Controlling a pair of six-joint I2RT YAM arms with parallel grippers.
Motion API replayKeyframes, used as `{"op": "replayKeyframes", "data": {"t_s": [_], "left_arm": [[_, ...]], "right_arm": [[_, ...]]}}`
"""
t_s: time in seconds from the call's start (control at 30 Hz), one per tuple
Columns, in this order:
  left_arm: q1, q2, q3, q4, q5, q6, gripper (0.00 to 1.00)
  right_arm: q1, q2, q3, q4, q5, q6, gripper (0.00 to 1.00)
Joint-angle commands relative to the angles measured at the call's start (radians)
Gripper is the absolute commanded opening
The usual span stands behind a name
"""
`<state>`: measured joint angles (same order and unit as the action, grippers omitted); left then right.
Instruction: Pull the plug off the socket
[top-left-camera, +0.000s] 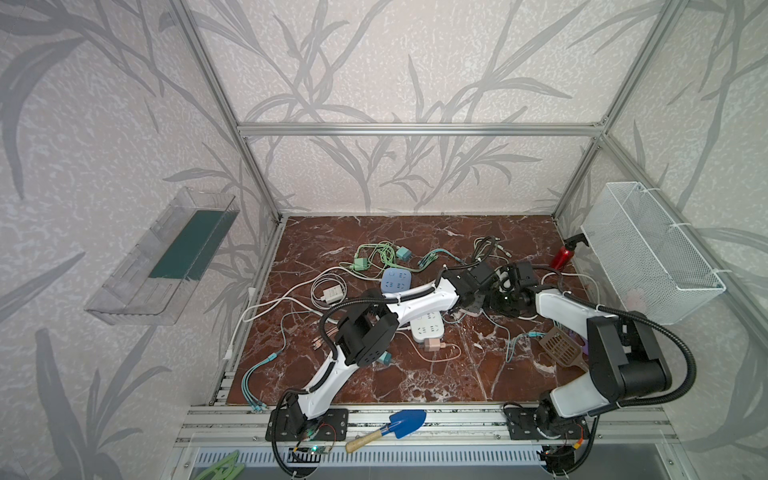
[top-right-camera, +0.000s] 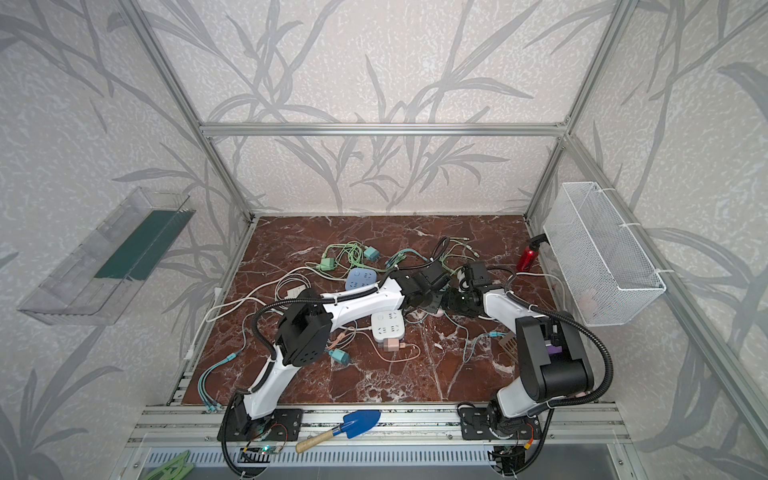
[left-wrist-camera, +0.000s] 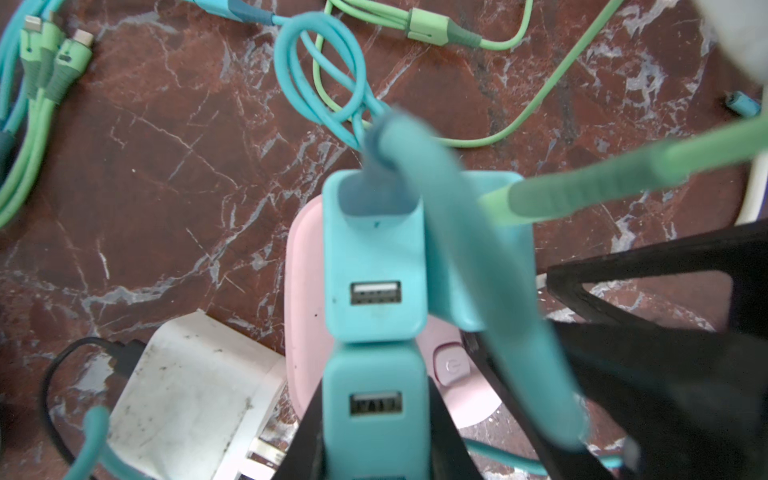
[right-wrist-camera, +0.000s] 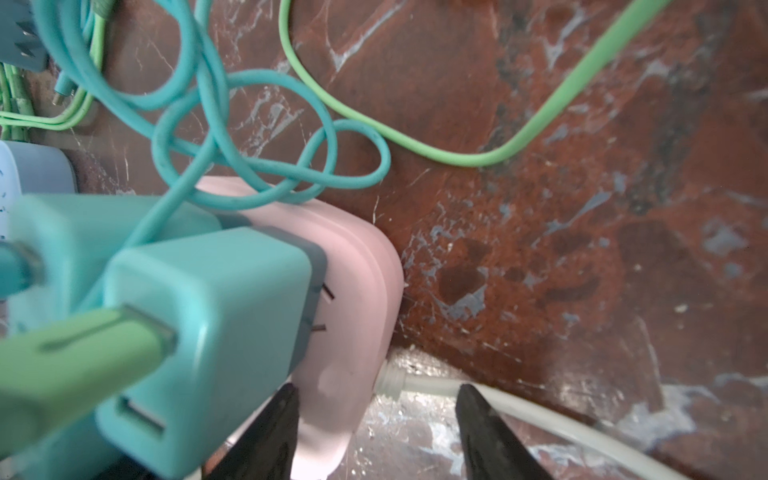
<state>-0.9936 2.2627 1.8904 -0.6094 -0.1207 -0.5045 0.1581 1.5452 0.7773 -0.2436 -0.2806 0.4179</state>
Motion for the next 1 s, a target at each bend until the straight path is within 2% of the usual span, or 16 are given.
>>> {"op": "replayKeyframes", "data": {"t_s": [0.0,0.23,0.4,0.53,0.73,0.87,0.97], "left_arm": [[-0.022,-0.005,0.051,0.063,0.125,0.016,0.02],[-0.02,0.034,0.081,0.022,0.162,0.023,0.02],[-0.022,0.044,0.103,0.018,0.173,0.053,0.02],[-0.019,0.038,0.13,-0.003,0.139,0.053,0.02],[-0.02,-0.012,0.115,0.058,0.097,0.086,0.01],[-0.023,-0.068,0.033,0.177,0.109,0.115,0.0],[-0.026,-0.102,-0.005,0.2,0.104,0.15,0.0]], "right_arm": [[0.007,0.014,0.02,-0.005,-0.018,-0.007,0.65],[0.008,0.0,0.044,-0.011,-0.029,-0.008,0.66],[0.018,0.044,0.054,-0.037,-0.011,-0.053,0.61],[0.034,0.074,0.052,-0.074,0.013,-0.087,0.53],[0.04,0.119,0.058,-0.102,0.048,-0.125,0.5],[0.05,0.153,0.087,-0.127,0.069,-0.129,0.5],[0.057,0.182,0.104,-0.143,0.081,-0.129,0.5]]}}
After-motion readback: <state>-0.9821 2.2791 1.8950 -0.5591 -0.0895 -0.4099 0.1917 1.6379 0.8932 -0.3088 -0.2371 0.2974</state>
